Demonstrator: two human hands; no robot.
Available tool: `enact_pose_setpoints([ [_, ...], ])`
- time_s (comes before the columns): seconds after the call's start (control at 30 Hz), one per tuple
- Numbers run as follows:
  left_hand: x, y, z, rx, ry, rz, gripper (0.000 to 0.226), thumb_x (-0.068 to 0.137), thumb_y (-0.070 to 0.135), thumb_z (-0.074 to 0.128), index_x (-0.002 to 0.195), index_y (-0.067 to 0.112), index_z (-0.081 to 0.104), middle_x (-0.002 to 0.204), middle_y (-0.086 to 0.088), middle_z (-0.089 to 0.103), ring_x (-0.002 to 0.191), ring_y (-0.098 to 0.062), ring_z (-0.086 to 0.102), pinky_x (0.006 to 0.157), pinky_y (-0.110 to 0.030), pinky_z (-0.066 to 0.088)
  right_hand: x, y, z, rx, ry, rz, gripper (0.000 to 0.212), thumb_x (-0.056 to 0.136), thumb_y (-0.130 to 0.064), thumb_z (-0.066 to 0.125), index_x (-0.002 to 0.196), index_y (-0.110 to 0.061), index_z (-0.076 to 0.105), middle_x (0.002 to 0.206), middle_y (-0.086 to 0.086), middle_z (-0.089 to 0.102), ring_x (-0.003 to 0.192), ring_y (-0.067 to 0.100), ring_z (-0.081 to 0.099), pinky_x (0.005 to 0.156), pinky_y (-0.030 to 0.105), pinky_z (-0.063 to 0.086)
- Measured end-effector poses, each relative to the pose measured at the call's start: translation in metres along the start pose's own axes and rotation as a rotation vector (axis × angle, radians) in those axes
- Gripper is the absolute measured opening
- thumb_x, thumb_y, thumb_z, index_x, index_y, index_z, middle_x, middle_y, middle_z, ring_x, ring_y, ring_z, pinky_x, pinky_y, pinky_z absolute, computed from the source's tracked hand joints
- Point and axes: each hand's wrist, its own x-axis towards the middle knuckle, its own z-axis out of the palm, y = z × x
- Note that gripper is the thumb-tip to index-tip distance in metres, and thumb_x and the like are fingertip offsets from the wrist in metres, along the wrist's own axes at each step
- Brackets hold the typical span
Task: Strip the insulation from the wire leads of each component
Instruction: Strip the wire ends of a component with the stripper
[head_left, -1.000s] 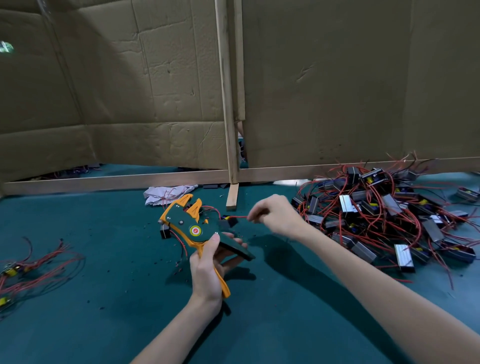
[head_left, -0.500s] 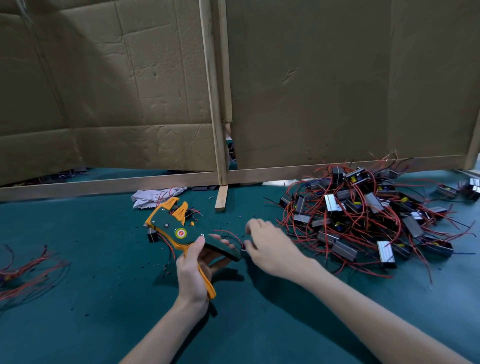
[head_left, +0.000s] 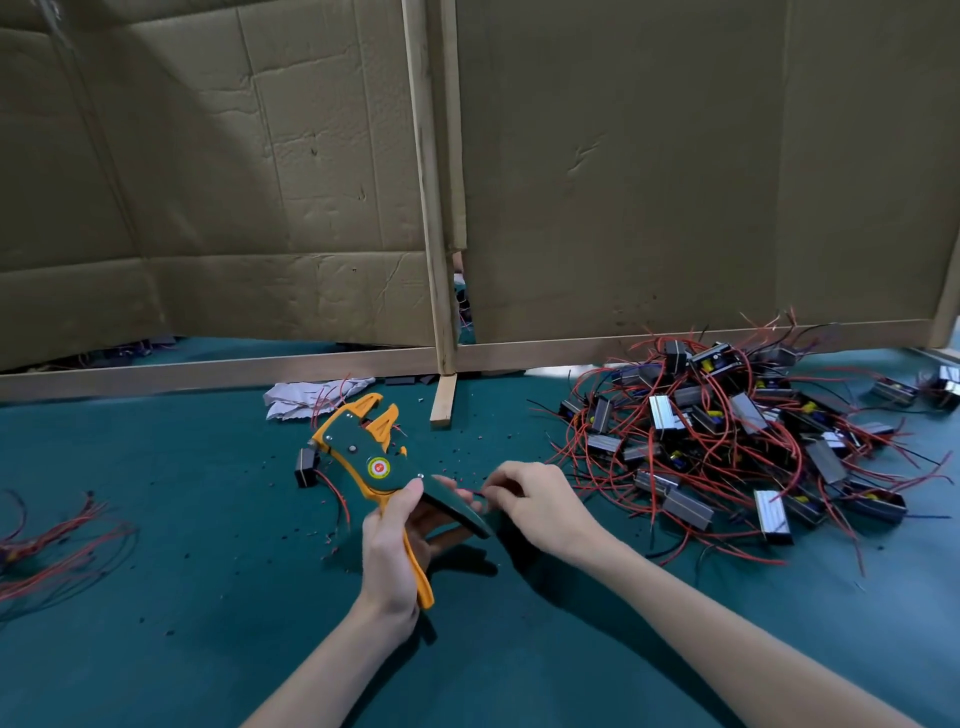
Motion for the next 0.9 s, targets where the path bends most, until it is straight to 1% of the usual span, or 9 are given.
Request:
enact_pose_setpoints([
  [0.1,-0.001,0.001,0.001,-0.002,-0.02,-0.033,0.041,0.075,0.034,0.053,0.087,-0.004,0.064,0.087,-0.026,0.067,0.083,-0.04,0.067,0.065,-0.041,0.057,-0.002,0.005,-0.005,0.091,0.011,0.065,0.013,0.096,-0.013,0.053,0.09,-0.01,0.064,0.076,-0.006,0.067,0.07,0.009,0.058,0.062,0.005,0.039],
  [0.23,-0.001,0.002,0.0,0.015,-0.075,-0.084,0.038,0.074,0.028,0.061,0.091,-0.006,0.063,0.088,-0.027,0.066,0.082,-0.04,0.068,0.065,-0.042,0.057,-0.007,0.009,-0.009,0.171,0.002,0.096,0.008,0.099,-0.012,0.045,0.095,-0.012,0.052,0.084,0.001,0.072,0.081,0.015,0.067,0.076,0.027,0.053],
  [0.3,0.0,0.002,-0.001,0.018,-0.099,-0.103,0.04,0.076,0.029,0.057,0.092,-0.007,0.063,0.088,-0.027,0.067,0.082,-0.039,0.068,0.065,-0.042,0.056,-0.008,0.011,-0.01,0.154,-0.02,0.095,0.007,0.099,-0.013,0.044,0.1,-0.014,0.051,0.085,-0.001,0.072,0.082,0.012,0.066,0.074,0.02,0.05],
  [0.37,0.0,0.002,-0.002,0.015,-0.113,-0.118,0.045,0.075,0.033,0.054,0.092,-0.007,0.064,0.088,-0.027,0.067,0.082,-0.039,0.068,0.065,-0.041,0.056,-0.008,0.012,-0.012,0.111,-0.043,0.082,0.014,0.097,-0.013,0.045,0.106,-0.016,0.055,0.082,-0.007,0.07,0.072,-0.001,0.061,0.063,0.008,0.043],
  [0.43,0.001,0.003,-0.003,0.016,-0.126,-0.121,0.045,0.075,0.034,0.053,0.092,-0.006,0.064,0.087,-0.026,0.067,0.083,-0.039,0.068,0.065,-0.041,0.056,-0.008,0.012,-0.013,0.028,-0.079,0.047,0.022,0.096,-0.013,0.047,0.109,-0.017,0.063,0.08,-0.009,0.067,0.064,-0.01,0.055,0.06,0.004,0.038],
  [0.5,0.002,0.003,-0.004,0.02,-0.134,-0.116,0.044,0.075,0.035,0.053,0.091,-0.005,0.065,0.088,-0.025,0.067,0.085,-0.039,0.068,0.066,-0.041,0.056,-0.009,0.012,-0.013,-0.042,-0.095,0.004,0.021,0.096,-0.015,0.049,0.103,-0.014,0.069,0.081,-0.007,0.066,0.065,-0.005,0.053,0.062,0.002,0.036],
  [0.6,0.004,0.005,-0.007,0.017,-0.138,-0.102,0.039,0.078,0.032,0.054,0.09,-0.003,0.065,0.088,-0.025,0.067,0.087,-0.041,0.068,0.067,-0.042,0.057,-0.01,0.013,-0.015,-0.03,-0.059,0.002,0.019,0.099,-0.018,0.047,0.092,-0.014,0.065,0.085,-0.003,0.068,0.077,0.012,0.057,0.064,0.01,0.037],
  [0.77,0.007,0.006,-0.009,-0.038,-0.128,-0.11,0.042,0.078,0.035,0.048,0.09,-0.002,0.064,0.087,-0.023,0.067,0.085,-0.04,0.068,0.07,-0.044,0.057,-0.012,0.017,-0.031,0.332,0.005,0.125,0.022,0.102,-0.018,0.039,0.084,-0.01,0.049,0.084,0.004,0.072,0.079,0.024,0.061,0.076,0.028,0.05],
  [0.9,0.009,0.007,-0.01,-0.021,-0.18,-0.173,0.043,0.078,0.036,0.048,0.087,-0.002,0.066,0.085,-0.022,0.066,0.082,-0.039,0.068,0.074,-0.047,0.055,-0.016,0.011,-0.049,0.714,-0.035,0.107,0.025,0.103,-0.02,0.038,0.08,-0.009,0.04,0.078,0.019,0.07,0.072,0.024,0.062,0.068,0.026,0.05],
])
